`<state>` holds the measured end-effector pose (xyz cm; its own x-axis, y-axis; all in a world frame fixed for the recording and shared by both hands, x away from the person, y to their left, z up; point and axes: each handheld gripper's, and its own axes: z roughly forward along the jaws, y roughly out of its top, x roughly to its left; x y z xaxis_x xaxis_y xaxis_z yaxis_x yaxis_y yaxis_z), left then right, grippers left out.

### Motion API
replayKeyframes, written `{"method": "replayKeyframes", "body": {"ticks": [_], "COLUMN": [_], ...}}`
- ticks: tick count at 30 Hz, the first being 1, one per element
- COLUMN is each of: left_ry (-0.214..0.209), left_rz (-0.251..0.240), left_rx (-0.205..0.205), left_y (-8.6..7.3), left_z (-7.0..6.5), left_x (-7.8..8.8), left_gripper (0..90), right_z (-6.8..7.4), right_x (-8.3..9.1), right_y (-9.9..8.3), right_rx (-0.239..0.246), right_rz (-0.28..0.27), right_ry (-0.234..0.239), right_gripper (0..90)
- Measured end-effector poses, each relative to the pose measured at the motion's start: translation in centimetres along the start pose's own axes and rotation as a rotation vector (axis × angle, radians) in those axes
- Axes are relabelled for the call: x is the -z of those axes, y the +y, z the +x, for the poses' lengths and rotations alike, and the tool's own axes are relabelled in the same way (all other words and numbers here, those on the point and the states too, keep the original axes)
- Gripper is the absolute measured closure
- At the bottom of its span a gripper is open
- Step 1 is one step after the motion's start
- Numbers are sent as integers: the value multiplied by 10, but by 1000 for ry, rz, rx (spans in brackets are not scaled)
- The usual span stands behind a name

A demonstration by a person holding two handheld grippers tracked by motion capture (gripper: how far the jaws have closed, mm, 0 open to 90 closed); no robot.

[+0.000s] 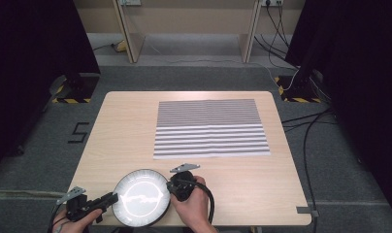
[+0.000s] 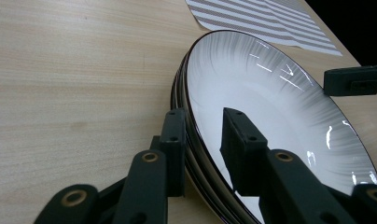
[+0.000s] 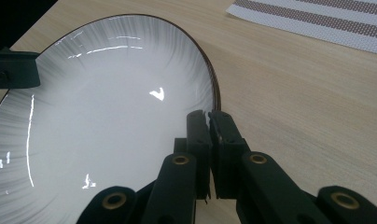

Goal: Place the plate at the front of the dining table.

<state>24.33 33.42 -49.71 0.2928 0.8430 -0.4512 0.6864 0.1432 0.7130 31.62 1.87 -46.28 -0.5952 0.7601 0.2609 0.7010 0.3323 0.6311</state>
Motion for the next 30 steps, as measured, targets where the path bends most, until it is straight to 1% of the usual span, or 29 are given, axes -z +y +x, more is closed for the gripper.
{"method": "replayKeyframes", "body": {"ticks": [4, 7, 8, 9, 11, 13, 15, 17, 19, 23, 27, 29, 30], "left_ry": [4, 5, 5, 10, 11, 5, -1, -5, -4, -4, -3, -7, -7], "left_rz": [2, 1, 1, -1, -4, -5, -10, -13, -13, -12, -13, -8, -8], "left_rx": [4, 16, 16, 17, 20, 31, 40, 43, 41, 33, 36, 59, 59], "left_y": [0, -2, -2, -3, -3, -4, -6, -7, -8, -11, -13, -16, -16], "left_z": [0, 1, 1, 1, 1, 2, 2, 1, 1, -1, -2, -2, -2], "left_x": [0, 0, 0, 1, 2, 3, 4, 5, 7, 10, 13, 13, 13], "left_gripper": [702, 700, 701, 701, 703, 705, 700, 693, 692, 706, 720, 720, 716], "right_z": [1, 0, 0, 1, 5, 7, 5, 3, 3, 2, 2, 2, 2], "right_x": [-1, -7, -7, -8, -10, -11, -11, -10, -9, -5, -2, -2, -2], "right_y": [0, 0, 0, 0, 1, 1, 3, 5, 6, 5, 3, 3, 3], "right_rx": [-4, -26, -26, -19, 6, 27, 13, 19, 17, 38, 52, 64, 64], "right_rz": [0, -9, -9, -10, -19, -21, -16, -17, -5, -9, -9, -7, -7], "right_ry": [-3, 4, 4, 3, -15, -26, -16, -16, -9, -3, 0, 2, 2], "right_gripper": [871, 853, 853, 854, 854, 854, 858, 857, 860, 872, 883, 887, 887]}}
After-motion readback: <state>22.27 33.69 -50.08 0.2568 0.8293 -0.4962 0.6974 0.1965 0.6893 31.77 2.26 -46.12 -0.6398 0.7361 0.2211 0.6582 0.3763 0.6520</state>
